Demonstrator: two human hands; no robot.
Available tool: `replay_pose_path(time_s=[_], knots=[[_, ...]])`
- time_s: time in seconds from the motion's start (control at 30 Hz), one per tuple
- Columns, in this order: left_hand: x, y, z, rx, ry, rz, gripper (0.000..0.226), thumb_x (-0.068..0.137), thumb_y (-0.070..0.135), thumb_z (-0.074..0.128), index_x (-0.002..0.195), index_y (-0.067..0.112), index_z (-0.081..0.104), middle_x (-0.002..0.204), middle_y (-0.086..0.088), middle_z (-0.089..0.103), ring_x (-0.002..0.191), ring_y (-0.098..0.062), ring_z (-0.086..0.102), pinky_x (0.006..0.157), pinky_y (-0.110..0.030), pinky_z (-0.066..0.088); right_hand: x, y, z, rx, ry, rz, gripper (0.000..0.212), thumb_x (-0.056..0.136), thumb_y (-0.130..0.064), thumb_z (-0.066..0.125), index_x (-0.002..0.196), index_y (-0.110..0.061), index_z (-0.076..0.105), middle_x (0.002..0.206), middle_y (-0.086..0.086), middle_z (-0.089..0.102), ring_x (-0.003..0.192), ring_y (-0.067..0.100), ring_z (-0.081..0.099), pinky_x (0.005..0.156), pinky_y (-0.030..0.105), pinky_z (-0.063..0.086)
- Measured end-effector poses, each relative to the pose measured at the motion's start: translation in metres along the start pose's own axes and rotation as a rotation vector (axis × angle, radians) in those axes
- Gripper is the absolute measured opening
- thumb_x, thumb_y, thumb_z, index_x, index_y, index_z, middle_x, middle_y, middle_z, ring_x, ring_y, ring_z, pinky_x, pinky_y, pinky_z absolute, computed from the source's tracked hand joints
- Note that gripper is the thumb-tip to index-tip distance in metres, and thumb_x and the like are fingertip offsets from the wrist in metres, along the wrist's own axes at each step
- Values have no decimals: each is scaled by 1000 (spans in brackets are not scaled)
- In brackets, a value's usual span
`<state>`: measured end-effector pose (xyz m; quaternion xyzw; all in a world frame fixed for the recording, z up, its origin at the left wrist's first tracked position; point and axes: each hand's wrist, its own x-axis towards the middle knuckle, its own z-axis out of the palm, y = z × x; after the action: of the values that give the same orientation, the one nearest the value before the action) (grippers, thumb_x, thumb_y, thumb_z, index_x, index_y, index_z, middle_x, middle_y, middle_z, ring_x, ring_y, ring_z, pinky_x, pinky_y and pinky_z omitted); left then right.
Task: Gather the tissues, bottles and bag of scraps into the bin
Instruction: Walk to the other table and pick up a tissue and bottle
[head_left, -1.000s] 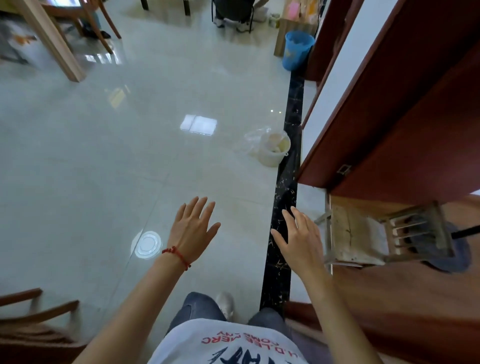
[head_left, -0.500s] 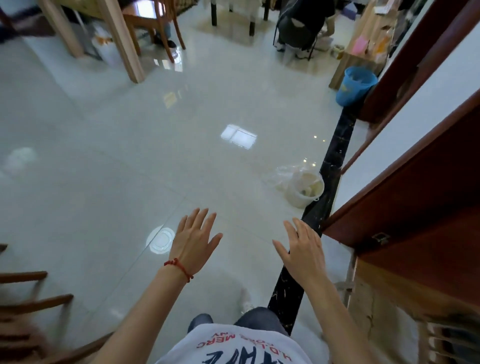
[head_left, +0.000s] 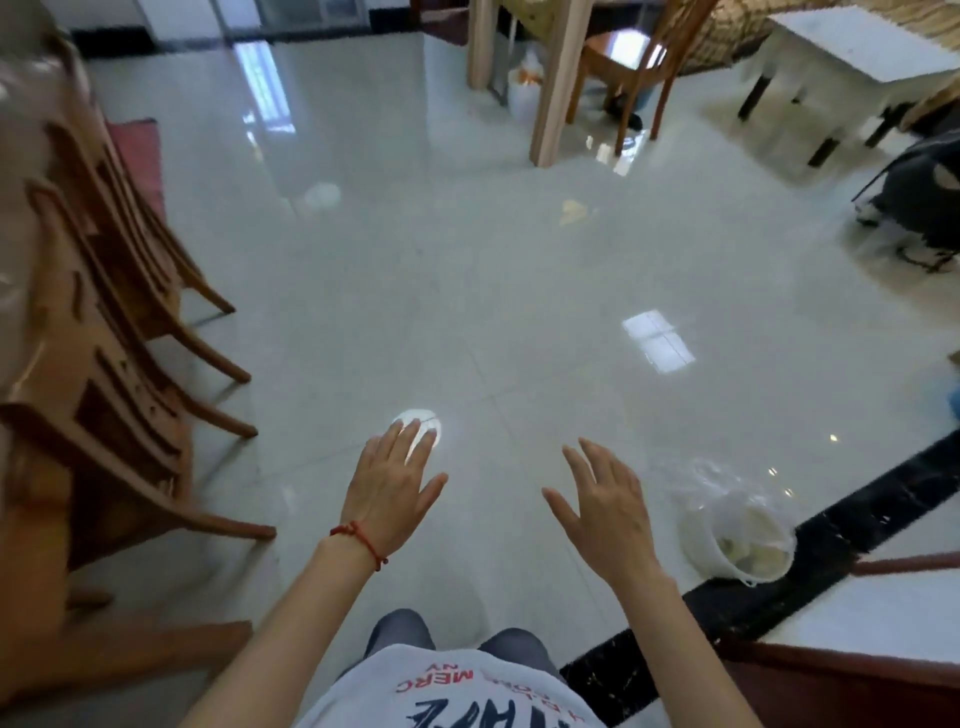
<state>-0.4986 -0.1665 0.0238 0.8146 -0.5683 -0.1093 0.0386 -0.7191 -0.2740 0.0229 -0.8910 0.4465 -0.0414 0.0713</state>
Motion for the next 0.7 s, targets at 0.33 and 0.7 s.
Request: replay_pose_path(time_s=[0.33, 0.7], knots=[[-15, -58, 3, -33, 30, -303, 63, 91, 49, 22, 112, 4, 60, 111, -19, 65, 103, -35, 62, 85, -47, 51, 78, -48, 17, 36, -118, -262, 70, 92, -57, 13, 118, -9, 56, 122, 15, 60, 112, 32, 58, 92, 44, 46], [92, -154, -15, -89, 28, -373, 71, 92, 53, 13, 116, 4, 58, 116, -20, 63, 107, -37, 60, 87, -51, 50, 218, -107, 36, 52, -156, -270, 67, 93, -56, 13, 120, -10, 53, 124, 14, 59, 115, 31, 56, 92, 45, 46]])
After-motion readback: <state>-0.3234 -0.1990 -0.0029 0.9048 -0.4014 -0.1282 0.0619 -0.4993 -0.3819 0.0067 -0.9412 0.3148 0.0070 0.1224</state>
